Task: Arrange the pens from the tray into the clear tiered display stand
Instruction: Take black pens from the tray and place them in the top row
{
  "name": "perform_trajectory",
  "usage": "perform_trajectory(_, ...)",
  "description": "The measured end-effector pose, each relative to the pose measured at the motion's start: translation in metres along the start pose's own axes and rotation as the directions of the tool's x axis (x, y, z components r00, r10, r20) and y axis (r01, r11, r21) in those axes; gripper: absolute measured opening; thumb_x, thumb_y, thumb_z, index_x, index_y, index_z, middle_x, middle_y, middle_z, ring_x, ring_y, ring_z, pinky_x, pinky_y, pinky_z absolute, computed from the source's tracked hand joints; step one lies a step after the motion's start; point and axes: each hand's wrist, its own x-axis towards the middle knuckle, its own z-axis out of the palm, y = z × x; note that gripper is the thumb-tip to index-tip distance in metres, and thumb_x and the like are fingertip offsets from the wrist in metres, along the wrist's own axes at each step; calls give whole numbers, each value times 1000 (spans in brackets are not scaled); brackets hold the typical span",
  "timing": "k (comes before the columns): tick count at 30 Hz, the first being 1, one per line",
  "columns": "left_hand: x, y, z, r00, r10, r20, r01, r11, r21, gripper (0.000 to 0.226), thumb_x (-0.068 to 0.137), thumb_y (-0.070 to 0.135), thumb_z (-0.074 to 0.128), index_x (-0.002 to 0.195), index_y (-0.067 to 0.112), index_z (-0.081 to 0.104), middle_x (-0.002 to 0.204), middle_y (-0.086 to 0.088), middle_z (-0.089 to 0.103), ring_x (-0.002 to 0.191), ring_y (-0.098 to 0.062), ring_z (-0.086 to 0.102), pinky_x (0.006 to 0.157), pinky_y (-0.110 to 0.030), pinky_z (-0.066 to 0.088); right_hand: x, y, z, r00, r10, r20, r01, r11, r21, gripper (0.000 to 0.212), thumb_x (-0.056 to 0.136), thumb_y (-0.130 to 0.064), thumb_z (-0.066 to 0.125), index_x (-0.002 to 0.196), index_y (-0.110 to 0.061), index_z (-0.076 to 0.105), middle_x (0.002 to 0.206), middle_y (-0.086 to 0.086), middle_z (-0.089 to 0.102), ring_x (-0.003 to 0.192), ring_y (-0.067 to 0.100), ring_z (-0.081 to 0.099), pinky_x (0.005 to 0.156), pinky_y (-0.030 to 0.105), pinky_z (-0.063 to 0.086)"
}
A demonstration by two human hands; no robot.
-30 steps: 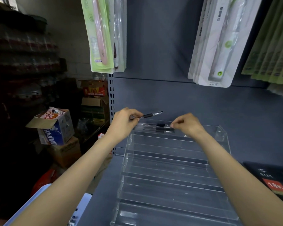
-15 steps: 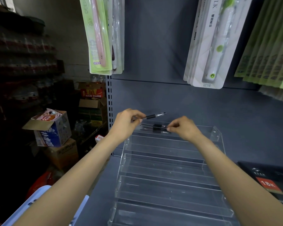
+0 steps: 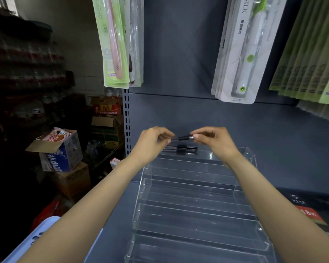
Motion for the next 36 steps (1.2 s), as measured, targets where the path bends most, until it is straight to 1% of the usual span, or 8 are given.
perform_trajectory(2, 1, -6, 1, 1000, -7, 2, 7, 1000, 20, 22, 89, 8, 60, 110, 13, 66, 104, 0, 67, 90, -5, 56, 78, 2, 38, 1, 7, -4, 997, 33, -72, -35, 999, -20, 18, 84, -5, 67, 81, -21, 72, 79, -3, 71, 77, 10, 67, 84, 21, 52)
perform_trajectory(4, 4, -13, 2, 999, -25, 33, 22, 997, 72, 24, 90, 7, 57, 112, 11, 65, 108, -3, 66, 93, -8, 57, 85, -8, 41, 2, 14, -5, 992, 71, -109, -79, 994, -74, 17, 83, -8, 68, 78, -24, 71, 82, -2, 71, 85, 16, 66, 88, 26, 50)
perform_trajectory(7, 8, -21, 4, 995, -50, 91, 34, 985, 170, 29, 92, 4, 51, 117, 11, 63, 116, -6, 63, 105, -15, 59, 87, -13, 38, 4, 18, 1, 985, 87, -147, -114, 976, -185, 8, 83, -11, 69, 86, -16, 73, 85, -1, 70, 85, 13, 63, 81, 18, 46)
perform_trajectory(9, 9, -22, 6, 989, -46, 141, 15, 976, 216, 31, 94, 4, 46, 120, 10, 61, 120, -8, 61, 109, -20, 58, 86, -17, 39, 6, 19, 5, 988, 84, -129, -114, 961, -252, 9, 84, -10, 68, 90, -12, 74, 89, 2, 71, 85, 12, 63, 77, 15, 42)
perform_trajectory(12, 10, -23, 10, 971, -12, 238, -56, 959, 279, 32, 97, 9, 43, 125, 10, 58, 125, -8, 57, 116, -23, 53, 95, -24, 40, 9, 21, 7, 994, 93, -65, -111, 924, -367, 10, 85, -8, 66, 92, -10, 73, 94, 5, 71, 88, 11, 60, 77, 12, 37)
perform_trajectory(18, 8, -27, 15, 950, -12, 311, -99, 937, 336, 32, 98, 17, 44, 126, 13, 58, 125, -7, 57, 116, -24, 51, 100, -35, 42, 14, 23, 8, 991, 129, -15, -123, 888, -442, 12, 86, -8, 65, 95, -8, 73, 100, 9, 71, 100, 19, 62, 84, 18, 39)
perform_trajectory(29, 8, -28, 16, 960, 0, 281, -97, 939, 331, 32, 97, 21, 44, 128, 16, 53, 122, -6, 57, 113, -23, 52, 92, -31, 43, 14, 24, 3, 984, 161, 75, -101, 856, -508, 14, 88, -16, 63, 95, -13, 75, 102, 2, 72, 102, 15, 61, 83, 18, 39)
perform_trajectory(36, 11, -28, 15, 961, 7, 278, -108, 931, 349, 28, 97, 20, 43, 118, 15, 61, 114, -5, 58, 107, -22, 53, 87, -29, 43, 12, 22, 3, 984, 151, 99, -84, 867, -491, 11, 87, -15, 64, 91, -15, 74, 89, -3, 68, 92, 11, 60, 83, 20, 42)
